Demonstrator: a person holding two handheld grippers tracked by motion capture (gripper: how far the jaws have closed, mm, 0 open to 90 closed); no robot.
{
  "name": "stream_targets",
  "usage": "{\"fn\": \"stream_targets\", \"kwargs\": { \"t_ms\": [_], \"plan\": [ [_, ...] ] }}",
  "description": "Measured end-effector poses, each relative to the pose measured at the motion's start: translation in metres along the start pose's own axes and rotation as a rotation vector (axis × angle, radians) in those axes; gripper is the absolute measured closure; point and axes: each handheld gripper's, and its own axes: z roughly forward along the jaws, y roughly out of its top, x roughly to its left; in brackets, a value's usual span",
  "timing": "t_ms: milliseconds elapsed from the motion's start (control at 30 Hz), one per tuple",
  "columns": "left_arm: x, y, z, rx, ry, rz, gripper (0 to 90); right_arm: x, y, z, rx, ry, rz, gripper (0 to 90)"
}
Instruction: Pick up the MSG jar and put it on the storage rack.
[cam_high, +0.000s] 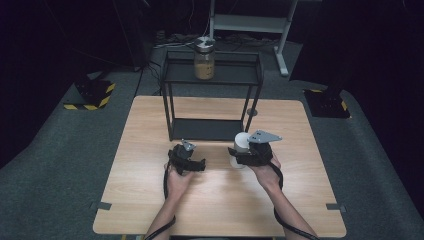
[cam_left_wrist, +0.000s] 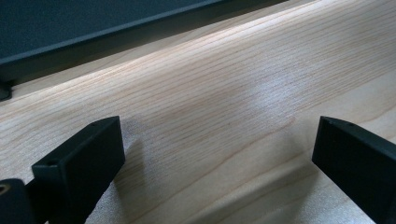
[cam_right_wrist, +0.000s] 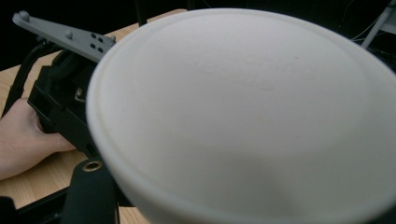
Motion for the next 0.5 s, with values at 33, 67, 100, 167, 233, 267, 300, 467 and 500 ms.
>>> {"fn": "stream_targets", "kwargs": {
  "t_ms": [33,67,100,167,233,267,300,467,500],
  "plan": [
    [0.000,0.000,0.000,0.000,0.001,0.000,2.4,-0.001,0.003,-0.001,-0.001,0.000,-0.002,34.4],
    [0.000,0.000,0.000,0.000,0.001,0.001,2.4,-0.002,0.005,-0.002,-0.002,0.000,-0.004,34.4],
    [0.000,0.000,0.000,0.001,0.001,0.001,2.4,-0.002,0.007,-0.003,-0.002,0.001,-0.005,34.4],
    [0.000,0.000,0.000,0.001,0.001,0.001,2.4,-0.002,0.011,-0.005,-0.003,0.002,-0.008,34.4],
    [0.000,0.000,0.000,0.000,0.001,0.000,2.4,-0.004,0.015,-0.008,-0.005,0.006,-0.013,34.4],
    [0.000,0.000,0.000,0.000,0.000,0.000,2.4,-0.005,0.017,-0.009,-0.006,0.010,-0.014,34.4],
    [0.000,0.000,0.000,0.000,0.001,0.001,2.4,-0.006,0.020,-0.010,-0.007,0.012,-0.016,34.5],
    [-0.001,0.000,0.000,0.001,0.002,0.001,2.4,-0.011,0.035,-0.018,-0.013,0.030,-0.017,34.5],
    [-0.001,0.000,0.000,0.002,0.002,0.002,2.4,-0.012,0.038,-0.019,-0.013,0.031,-0.021,34.5]
  ]
}}
